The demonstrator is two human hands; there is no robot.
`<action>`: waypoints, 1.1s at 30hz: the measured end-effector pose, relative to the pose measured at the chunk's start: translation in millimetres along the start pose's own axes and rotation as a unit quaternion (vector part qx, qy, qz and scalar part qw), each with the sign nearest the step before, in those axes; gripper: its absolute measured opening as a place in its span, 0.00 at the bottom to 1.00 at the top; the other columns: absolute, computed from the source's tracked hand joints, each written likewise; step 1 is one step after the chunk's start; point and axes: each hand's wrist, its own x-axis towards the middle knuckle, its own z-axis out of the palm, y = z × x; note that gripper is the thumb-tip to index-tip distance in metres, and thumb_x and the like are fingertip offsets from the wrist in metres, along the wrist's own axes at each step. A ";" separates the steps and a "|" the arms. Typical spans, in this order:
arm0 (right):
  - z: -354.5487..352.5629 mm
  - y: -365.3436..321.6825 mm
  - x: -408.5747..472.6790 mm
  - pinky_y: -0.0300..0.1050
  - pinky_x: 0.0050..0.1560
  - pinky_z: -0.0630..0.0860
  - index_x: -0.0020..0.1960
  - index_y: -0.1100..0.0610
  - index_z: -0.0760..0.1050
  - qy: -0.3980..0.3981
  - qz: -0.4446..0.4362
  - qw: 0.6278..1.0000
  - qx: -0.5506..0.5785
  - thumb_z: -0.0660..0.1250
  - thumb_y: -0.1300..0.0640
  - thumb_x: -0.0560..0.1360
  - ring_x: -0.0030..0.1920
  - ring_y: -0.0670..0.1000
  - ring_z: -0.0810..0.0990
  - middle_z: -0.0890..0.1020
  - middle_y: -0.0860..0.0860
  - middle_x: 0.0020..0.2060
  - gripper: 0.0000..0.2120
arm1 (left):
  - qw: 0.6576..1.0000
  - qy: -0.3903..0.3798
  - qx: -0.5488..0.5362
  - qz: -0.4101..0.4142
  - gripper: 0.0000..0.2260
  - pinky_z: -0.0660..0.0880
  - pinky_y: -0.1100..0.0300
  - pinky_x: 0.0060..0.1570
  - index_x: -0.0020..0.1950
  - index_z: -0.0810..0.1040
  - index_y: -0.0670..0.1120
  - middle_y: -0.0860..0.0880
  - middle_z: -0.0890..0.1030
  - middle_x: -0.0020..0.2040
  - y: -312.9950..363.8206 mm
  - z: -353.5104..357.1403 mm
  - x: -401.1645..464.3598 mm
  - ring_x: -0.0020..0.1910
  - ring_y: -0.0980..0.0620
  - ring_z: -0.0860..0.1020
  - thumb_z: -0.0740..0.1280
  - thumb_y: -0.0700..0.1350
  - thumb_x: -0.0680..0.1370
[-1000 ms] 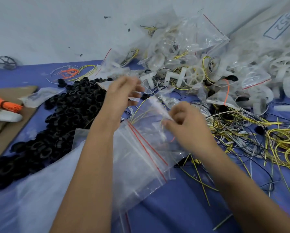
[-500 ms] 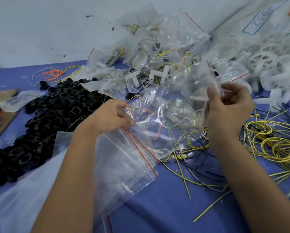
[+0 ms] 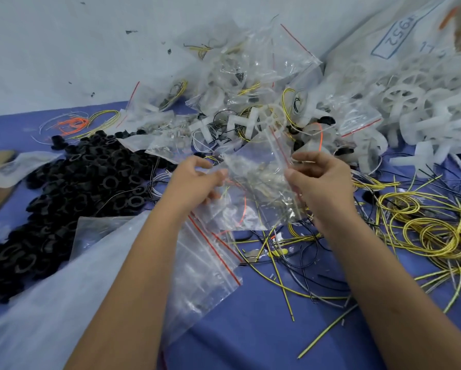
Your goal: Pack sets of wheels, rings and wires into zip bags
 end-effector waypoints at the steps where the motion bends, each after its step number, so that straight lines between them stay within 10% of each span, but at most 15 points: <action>1: -0.9 -0.3 -0.2 0.35 0.36 0.77 0.50 0.55 0.82 -0.008 -0.003 1.000 -0.002 0.76 0.68 0.72 0.33 0.45 0.82 0.85 0.47 0.32 0.12 | 0.999 -0.009 0.043 0.010 0.12 0.73 0.62 0.27 0.55 0.76 0.46 0.43 0.87 0.42 -4.3 2.3 2.0 0.29 0.52 0.81 0.75 0.48 0.77; 9: 4.7 2.2 -2.8 0.43 0.40 0.78 0.41 0.48 0.83 -0.058 -0.038 0.988 -0.138 0.77 0.59 0.74 0.32 0.40 0.78 0.83 0.43 0.29 0.07 | 0.933 0.099 0.335 0.085 0.10 0.72 0.55 0.43 0.42 0.82 0.44 0.47 0.84 0.41 -18.8 -3.7 11.5 0.46 0.46 0.81 0.74 0.51 0.76; 12: 10.1 1.2 -7.2 0.34 0.35 0.73 0.38 0.50 0.83 -0.045 -0.094 0.976 -0.193 0.77 0.55 0.74 0.29 0.38 0.76 0.81 0.41 0.27 0.07 | 0.960 0.108 0.240 0.093 0.13 0.74 0.57 0.40 0.40 0.81 0.45 0.50 0.83 0.38 -12.1 -6.6 7.1 0.39 0.50 0.81 0.74 0.54 0.76; 15: 21.8 1.4 -18.6 0.30 0.31 0.69 0.32 0.48 0.79 -0.048 -0.139 0.964 -0.223 0.80 0.53 0.71 0.27 0.39 0.75 0.78 0.40 0.24 0.13 | 0.997 -0.043 0.011 0.066 0.19 0.74 0.60 0.31 0.42 0.79 0.44 0.49 0.84 0.37 9.4 0.9 -7.2 0.31 0.53 0.79 0.75 0.60 0.72; 18: 30.9 3.2 -27.5 0.32 0.29 0.67 0.32 0.51 0.78 -0.068 -0.149 0.958 -0.237 0.81 0.51 0.69 0.26 0.42 0.73 0.77 0.45 0.25 0.14 | 0.985 -0.150 0.027 0.082 0.15 0.76 0.60 0.30 0.42 0.78 0.45 0.47 0.85 0.38 19.4 12.9 -17.8 0.32 0.51 0.80 0.75 0.55 0.76; 26: 30.5 3.1 -27.6 0.32 0.29 0.65 0.33 0.50 0.73 -0.034 -0.155 0.961 -0.225 0.77 0.48 0.73 0.27 0.43 0.71 0.74 0.44 0.25 0.17 | 0.993 -0.105 0.034 0.046 0.08 0.75 0.62 0.25 0.51 0.75 0.28 0.47 0.80 0.31 16.9 14.1 -18.9 0.26 0.51 0.79 0.66 0.34 0.80; 33: 22.1 1.5 -23.8 0.47 0.41 0.70 0.48 0.55 0.68 0.038 -0.180 0.919 -0.350 0.69 0.64 0.75 0.38 0.50 0.75 0.76 0.49 0.40 0.10 | 0.993 -0.030 -0.026 0.111 0.06 0.72 0.61 0.26 0.40 0.80 0.40 0.47 0.79 0.30 22.0 0.7 -17.0 0.26 0.51 0.76 0.68 0.36 0.78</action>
